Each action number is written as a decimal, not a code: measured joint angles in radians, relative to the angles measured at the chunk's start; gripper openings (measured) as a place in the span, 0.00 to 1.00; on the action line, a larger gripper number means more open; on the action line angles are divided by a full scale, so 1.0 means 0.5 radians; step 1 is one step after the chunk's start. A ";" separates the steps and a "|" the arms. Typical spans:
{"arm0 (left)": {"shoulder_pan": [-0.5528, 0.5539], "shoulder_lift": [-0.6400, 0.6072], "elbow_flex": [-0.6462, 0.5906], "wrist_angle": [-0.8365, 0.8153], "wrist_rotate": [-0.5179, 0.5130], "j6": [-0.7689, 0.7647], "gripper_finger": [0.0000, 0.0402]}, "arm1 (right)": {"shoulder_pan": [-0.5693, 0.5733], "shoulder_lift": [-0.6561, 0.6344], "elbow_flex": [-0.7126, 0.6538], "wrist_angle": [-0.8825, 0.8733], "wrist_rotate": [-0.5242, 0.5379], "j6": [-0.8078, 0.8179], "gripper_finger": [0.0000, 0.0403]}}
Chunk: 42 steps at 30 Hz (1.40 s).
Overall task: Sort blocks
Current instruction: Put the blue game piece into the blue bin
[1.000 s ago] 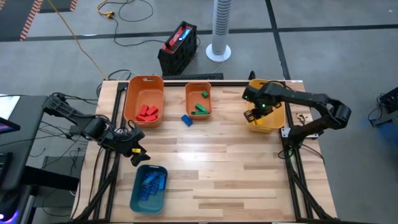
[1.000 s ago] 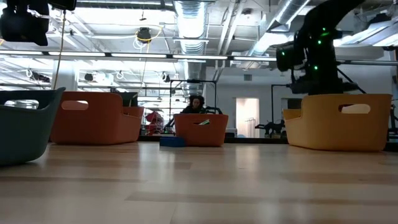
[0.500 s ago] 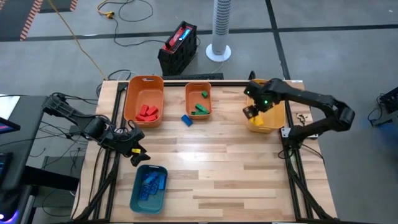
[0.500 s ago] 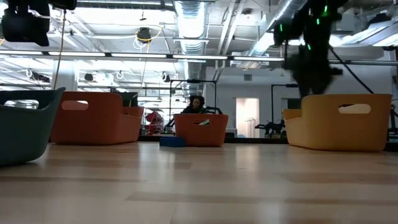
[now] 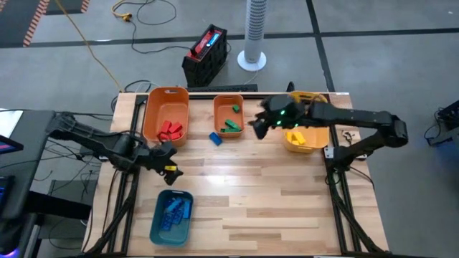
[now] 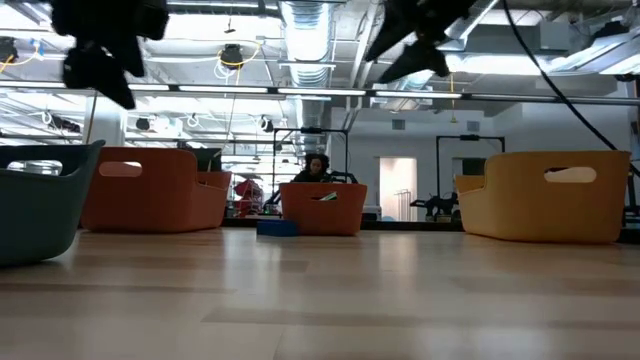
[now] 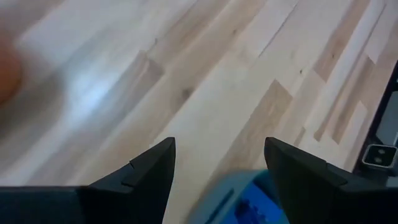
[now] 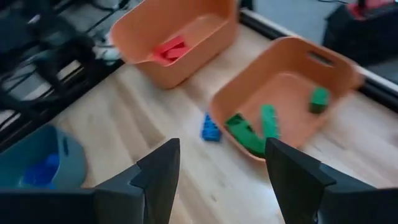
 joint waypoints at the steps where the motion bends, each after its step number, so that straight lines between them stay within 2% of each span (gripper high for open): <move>1: 0.034 0.018 0.000 0.030 0.006 0.062 0.60 | 0.039 0.032 0.000 0.032 -0.001 -0.025 0.61; 9: 0.205 0.170 0.001 0.235 -0.046 0.915 0.60 | 0.275 0.275 -0.002 0.190 -0.005 -0.087 0.61; 13: 0.298 0.278 0.001 0.314 -0.044 1.134 0.60 | 0.325 0.404 -0.002 0.345 -0.006 -0.107 0.61; 18: 0.352 0.329 0.034 0.295 -0.013 1.033 0.60 | 0.392 0.645 -0.009 0.492 -0.004 -0.269 0.61; 24: 0.321 0.260 0.161 0.135 -0.103 0.871 0.60 | 0.484 0.902 -0.155 1.394 0.077 -0.379 0.57; 30: 0.258 0.145 0.193 0.043 -0.118 0.590 0.60 | 0.408 1.193 -0.177 1.427 0.169 -0.181 0.53; 33: 0.228 0.093 0.194 0.032 -0.118 0.506 0.60 | 0.400 1.247 -0.166 1.492 0.192 -0.178 0.52; 38: 0.195 0.039 0.194 -0.002 -0.124 0.411 0.60 | 0.369 1.341 -0.172 1.550 0.419 -0.143 0.50; 42: 0.166 0.038 0.194 -0.008 -0.122 0.405 0.60 | 0.321 1.352 -0.167 1.613 0.441 -0.140 0.49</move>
